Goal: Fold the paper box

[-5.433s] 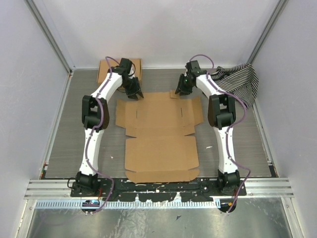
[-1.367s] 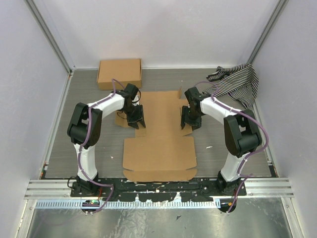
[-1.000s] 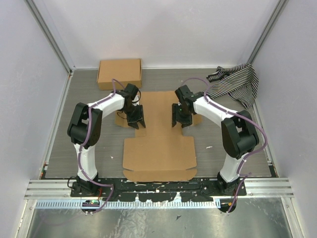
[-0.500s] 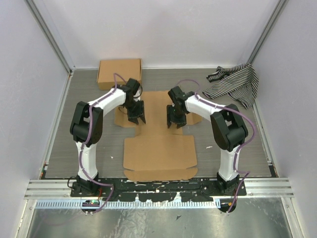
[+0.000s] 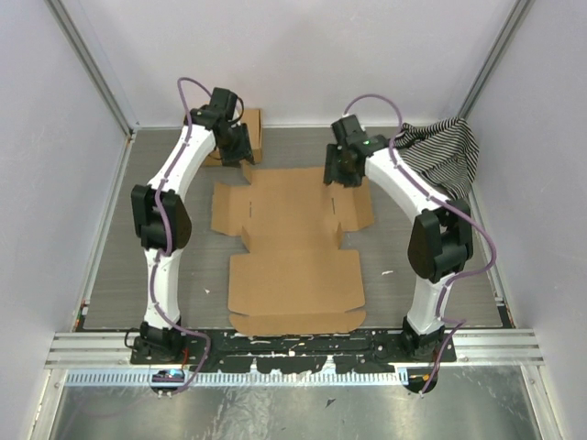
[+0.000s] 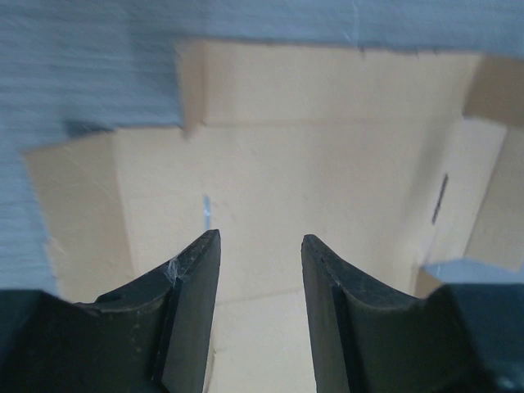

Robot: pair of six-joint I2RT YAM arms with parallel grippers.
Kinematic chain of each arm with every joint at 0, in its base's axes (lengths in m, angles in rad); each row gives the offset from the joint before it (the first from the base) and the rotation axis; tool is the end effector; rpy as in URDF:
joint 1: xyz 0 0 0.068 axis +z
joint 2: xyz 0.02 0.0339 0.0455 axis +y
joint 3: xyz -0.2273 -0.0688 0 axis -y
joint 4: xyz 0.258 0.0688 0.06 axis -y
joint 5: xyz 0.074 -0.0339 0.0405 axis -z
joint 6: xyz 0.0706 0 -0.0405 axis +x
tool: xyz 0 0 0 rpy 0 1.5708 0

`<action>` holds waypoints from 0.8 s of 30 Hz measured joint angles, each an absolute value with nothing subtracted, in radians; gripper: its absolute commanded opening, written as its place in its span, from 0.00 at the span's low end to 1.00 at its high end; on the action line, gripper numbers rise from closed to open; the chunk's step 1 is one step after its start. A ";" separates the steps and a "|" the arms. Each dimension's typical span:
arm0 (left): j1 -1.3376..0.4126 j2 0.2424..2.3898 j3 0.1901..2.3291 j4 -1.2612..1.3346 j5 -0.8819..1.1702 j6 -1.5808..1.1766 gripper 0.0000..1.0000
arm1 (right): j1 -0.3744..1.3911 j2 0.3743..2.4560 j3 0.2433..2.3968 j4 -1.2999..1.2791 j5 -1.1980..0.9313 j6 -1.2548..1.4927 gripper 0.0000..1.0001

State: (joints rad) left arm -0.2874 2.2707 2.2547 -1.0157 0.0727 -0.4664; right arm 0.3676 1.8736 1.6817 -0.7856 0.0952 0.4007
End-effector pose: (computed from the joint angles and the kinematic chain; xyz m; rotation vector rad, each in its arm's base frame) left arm 0.4775 -0.1465 0.2193 -0.2098 2.6356 -0.3582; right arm 0.4066 0.1494 0.2205 0.0794 2.5503 0.1796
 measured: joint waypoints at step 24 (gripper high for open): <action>-0.292 2.526 2.393 -0.964 -0.043 -0.498 0.17 | 0.231 1.936 1.707 -0.788 -0.022 0.334 0.54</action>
State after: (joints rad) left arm -0.2924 2.5259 2.3932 -0.9638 -0.0433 -0.4980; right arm 0.2310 1.9362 1.7069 -0.7876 -0.0219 0.3340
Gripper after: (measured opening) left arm 0.301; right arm 0.547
